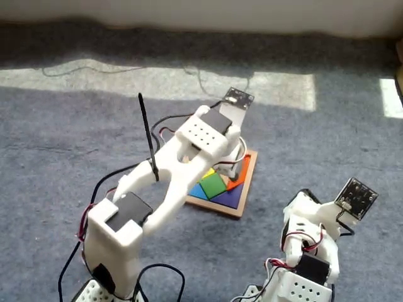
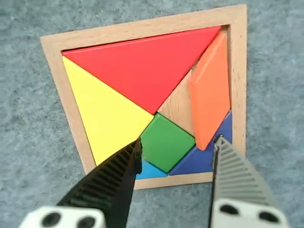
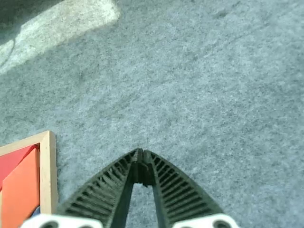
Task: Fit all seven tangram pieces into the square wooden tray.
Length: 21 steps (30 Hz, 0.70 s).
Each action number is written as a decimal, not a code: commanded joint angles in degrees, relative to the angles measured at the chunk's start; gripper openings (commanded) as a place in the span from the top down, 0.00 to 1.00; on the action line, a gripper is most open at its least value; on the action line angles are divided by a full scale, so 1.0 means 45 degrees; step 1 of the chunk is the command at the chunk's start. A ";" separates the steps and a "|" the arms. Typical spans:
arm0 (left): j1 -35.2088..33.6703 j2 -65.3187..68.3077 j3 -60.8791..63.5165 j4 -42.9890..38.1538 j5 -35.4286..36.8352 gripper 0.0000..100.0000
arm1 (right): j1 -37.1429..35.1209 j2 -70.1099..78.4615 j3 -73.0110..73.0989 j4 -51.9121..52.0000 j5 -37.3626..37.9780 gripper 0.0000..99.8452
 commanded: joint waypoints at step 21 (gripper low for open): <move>-0.0244 -0.1319 0.2100 -0.2794 0.0039 0.75 | -0.0127 -0.0205 0.1455 0.0010 0.0156 0.99</move>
